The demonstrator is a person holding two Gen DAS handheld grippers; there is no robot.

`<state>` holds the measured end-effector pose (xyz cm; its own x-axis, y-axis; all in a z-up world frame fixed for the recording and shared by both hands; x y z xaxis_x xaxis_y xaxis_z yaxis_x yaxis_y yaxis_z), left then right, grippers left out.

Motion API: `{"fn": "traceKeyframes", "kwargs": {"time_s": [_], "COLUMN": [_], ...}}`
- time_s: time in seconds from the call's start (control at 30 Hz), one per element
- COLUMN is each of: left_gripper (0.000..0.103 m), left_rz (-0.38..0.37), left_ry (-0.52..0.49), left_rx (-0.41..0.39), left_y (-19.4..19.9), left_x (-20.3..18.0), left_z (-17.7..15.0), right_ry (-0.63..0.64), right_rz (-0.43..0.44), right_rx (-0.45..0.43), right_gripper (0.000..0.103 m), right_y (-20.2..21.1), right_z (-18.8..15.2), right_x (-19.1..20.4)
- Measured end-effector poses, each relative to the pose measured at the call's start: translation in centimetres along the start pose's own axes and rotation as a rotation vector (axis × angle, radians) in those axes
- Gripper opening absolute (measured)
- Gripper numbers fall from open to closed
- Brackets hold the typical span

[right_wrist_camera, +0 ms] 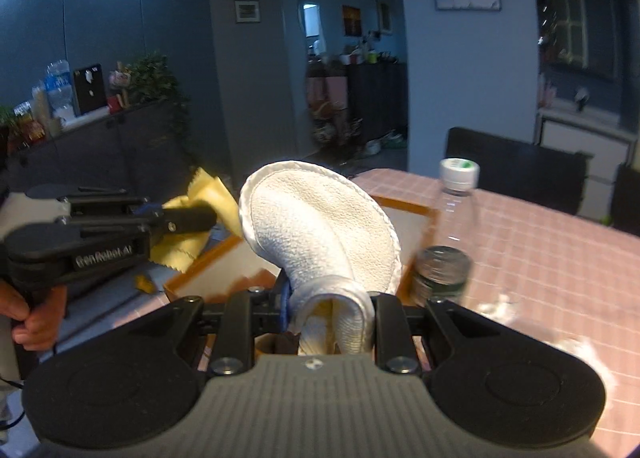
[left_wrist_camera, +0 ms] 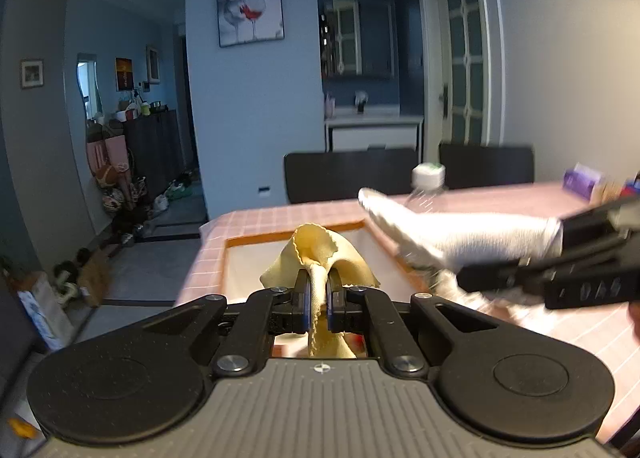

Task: Organize soft objects
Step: 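Lower the yellow cloth and cream mitt into the orange box and open both tools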

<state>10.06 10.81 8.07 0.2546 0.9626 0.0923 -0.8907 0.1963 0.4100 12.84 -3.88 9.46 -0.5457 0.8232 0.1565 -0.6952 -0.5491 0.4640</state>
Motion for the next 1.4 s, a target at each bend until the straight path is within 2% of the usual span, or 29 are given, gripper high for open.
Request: {"fn": "traceKeyframes", "kwargs": {"time_s": [0.07,0.23,0.43,0.57,0.77,0.93,1.0,1.13,1.2,1.27,1.4], "left_gripper": [0.007,0.007,0.007,0.007,0.008,0.009,0.012,0.015,0.022,0.038,0.045], "left_rz": [-0.01,-0.058,-0.091,-0.096,-0.085,-0.069,-0.063,-0.035,-0.033,-0.024,-0.026], "left_ry": [-0.013,-0.063,-0.164,-0.2,-0.23,-0.241,-0.243,-0.273,-0.275,-0.279,-0.284], "left_rx": [0.038,0.143,0.28,0.319,0.35,0.386,0.393,0.39,0.393,0.383,0.362], "left_y": [-1.4,-5.6,-10.0,-11.6,-13.3,-14.4,-14.7,-14.7,-14.8,-14.6,-14.0], "left_x": [0.7,1.7,1.6,1.7,2.2,2.4,2.4,2.2,2.3,2.5,2.5], "left_z": [0.1,-0.5,-2.4,-3.5,-4.1,-4.0,-3.9,-3.9,-3.8,-3.6,-2.9], "right_ry": [0.0,0.083,0.255,0.261,0.293,0.262,0.254,0.31,0.318,0.325,0.352], "right_rz": [-0.005,-0.104,-0.21,-0.163,-0.143,-0.112,-0.108,-0.12,-0.119,-0.109,-0.082], "right_rx": [0.015,0.104,0.222,0.257,0.293,0.368,0.399,0.395,0.404,0.407,0.39], "right_gripper": [0.021,0.022,0.022,0.022,0.022,0.03,0.033,0.042,0.047,0.05,0.055], "right_y": [-1.7,-7.4,-12.9,-15.3,-19.1,-20.6,-20.9,-21.2,-21.1,-20.8,-19.5], "right_z": [0.6,0.8,0.1,0.1,0.9,0.7,0.6,0.8,0.8,0.8,0.8], "right_x": [0.0,-0.1,-0.6,-1.3,-2.2,-2.9,-3.1,-2.7,-2.6,-2.7,-2.4]}}
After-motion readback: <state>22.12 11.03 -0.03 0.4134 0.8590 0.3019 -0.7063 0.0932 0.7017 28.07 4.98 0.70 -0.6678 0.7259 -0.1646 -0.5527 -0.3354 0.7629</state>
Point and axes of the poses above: each gripper's, at about its wrist camera, not at the fingertips, and y roughly against the way its jaws point, x to its left, z to its top, the point moved 4 cm from there along -y, roughly the way its jaws point, and after that the axes turned 1 degree about -x, right-handed, at the moved point
